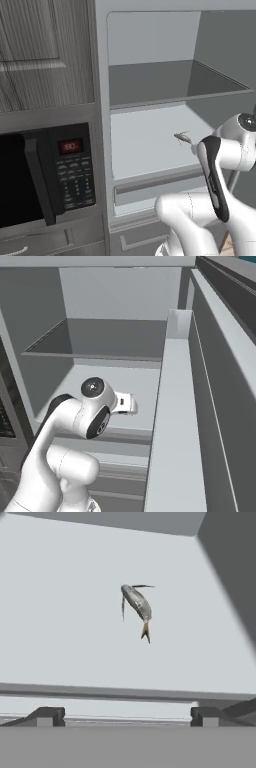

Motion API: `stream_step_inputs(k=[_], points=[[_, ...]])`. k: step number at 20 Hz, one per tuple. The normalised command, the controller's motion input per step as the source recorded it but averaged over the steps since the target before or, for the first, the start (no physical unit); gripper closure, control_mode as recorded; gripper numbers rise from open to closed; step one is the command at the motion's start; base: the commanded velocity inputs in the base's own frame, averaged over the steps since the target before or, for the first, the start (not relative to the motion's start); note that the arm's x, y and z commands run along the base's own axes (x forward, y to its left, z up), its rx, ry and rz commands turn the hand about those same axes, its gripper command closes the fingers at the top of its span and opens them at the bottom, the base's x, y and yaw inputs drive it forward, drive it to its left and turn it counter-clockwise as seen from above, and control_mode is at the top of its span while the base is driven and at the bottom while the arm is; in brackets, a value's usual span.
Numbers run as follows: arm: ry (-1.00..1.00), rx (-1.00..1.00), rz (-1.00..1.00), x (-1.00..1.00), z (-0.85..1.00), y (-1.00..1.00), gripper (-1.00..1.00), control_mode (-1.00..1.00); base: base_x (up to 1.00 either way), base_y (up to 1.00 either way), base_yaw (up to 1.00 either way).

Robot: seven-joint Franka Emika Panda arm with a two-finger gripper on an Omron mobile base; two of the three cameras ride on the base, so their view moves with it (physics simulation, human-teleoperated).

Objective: Place one carrot and one fish in each tupperware on the nearby counter, to pack two identical lunches.

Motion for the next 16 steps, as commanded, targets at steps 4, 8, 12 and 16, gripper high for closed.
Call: stream_step_inputs(k=[4, 8, 12, 16], points=[[0.00, 0.00, 0.02, 0.29, -0.11, -0.03, -1.00, -1.00, 0.00, 0.00, 0.00], [0.00, 0.00, 0.04, 0.29, -0.14, -0.08, -1.00, -1.00, 0.00, 0.00, 0.00], [0.03, 0.00, 0.04, 0.31, -0.15, -0.05, -1.00, -1.00, 0.00, 0.00, 0.00], [0.03, 0.00, 0.04, 0.33, -0.14, -0.05, -1.00, -1.00, 0.00, 0.00, 0.00]])
